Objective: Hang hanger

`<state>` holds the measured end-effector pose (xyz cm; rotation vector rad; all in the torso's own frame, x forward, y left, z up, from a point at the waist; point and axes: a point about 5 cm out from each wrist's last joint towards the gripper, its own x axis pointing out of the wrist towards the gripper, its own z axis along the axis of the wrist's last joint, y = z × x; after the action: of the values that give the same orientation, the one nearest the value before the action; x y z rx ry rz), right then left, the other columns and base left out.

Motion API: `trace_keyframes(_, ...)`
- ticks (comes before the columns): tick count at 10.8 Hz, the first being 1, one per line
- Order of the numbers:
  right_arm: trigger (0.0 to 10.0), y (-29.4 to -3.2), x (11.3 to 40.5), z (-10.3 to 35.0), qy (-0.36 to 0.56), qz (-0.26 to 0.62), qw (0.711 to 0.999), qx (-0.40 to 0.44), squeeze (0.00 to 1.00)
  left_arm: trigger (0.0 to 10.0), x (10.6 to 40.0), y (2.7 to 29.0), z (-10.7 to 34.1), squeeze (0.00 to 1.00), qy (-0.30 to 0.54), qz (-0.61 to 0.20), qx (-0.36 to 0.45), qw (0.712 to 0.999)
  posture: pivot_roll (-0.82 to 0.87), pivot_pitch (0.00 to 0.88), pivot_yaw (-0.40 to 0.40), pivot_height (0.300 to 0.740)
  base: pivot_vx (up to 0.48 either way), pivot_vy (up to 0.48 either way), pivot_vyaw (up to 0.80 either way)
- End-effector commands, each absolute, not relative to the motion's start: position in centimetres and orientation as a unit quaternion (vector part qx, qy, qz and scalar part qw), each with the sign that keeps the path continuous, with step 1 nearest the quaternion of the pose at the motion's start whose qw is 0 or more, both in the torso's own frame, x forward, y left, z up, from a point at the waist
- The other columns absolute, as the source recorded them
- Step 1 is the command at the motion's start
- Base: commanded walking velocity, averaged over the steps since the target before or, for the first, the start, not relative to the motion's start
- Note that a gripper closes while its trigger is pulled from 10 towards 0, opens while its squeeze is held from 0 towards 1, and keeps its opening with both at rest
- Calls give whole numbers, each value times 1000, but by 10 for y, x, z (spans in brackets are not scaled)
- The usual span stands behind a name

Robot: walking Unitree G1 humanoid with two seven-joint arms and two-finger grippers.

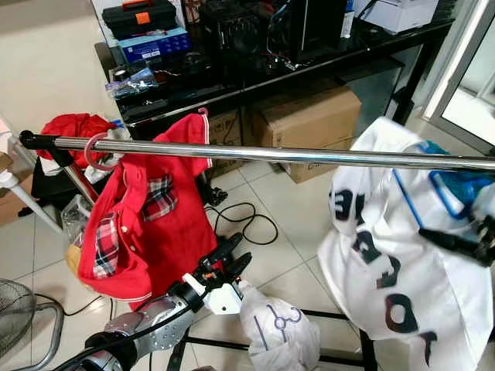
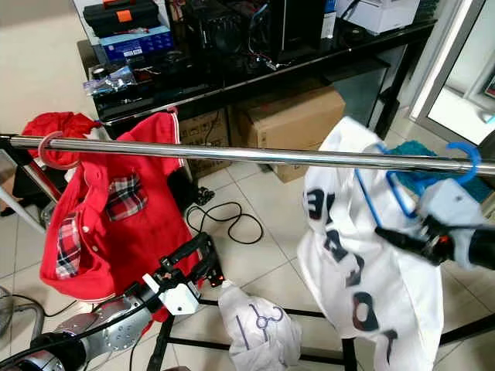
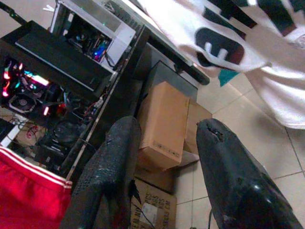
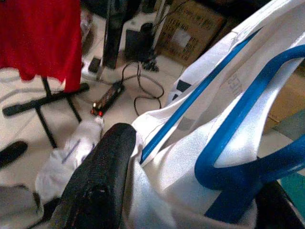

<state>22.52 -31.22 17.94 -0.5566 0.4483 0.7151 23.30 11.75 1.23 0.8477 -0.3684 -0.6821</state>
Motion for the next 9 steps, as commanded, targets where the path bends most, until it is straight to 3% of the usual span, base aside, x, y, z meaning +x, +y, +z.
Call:
trace_keyframes(1,0,-305,227,178,210,349,866,-292,0,10000,234,119,13,0,-173,-320,403,840,-116,41,66,740,0,0,0)
trace_keyframes(3,0,-309,231,156,255,325,837,-359,0,10000,234,118,12,0,-172,-320,402,840,-115,42,63,740,0,0,0)
trace_keyframes(6,0,-311,239,181,203,306,864,-344,0,10000,233,118,12,0,-171,-320,401,841,-112,44,64,740,0,0,0)
trace_keyframes(9,0,-320,234,171,246,295,849,-362,0,10000,233,117,11,0,-169,-321,401,841,-112,44,64,740,0,0,0)
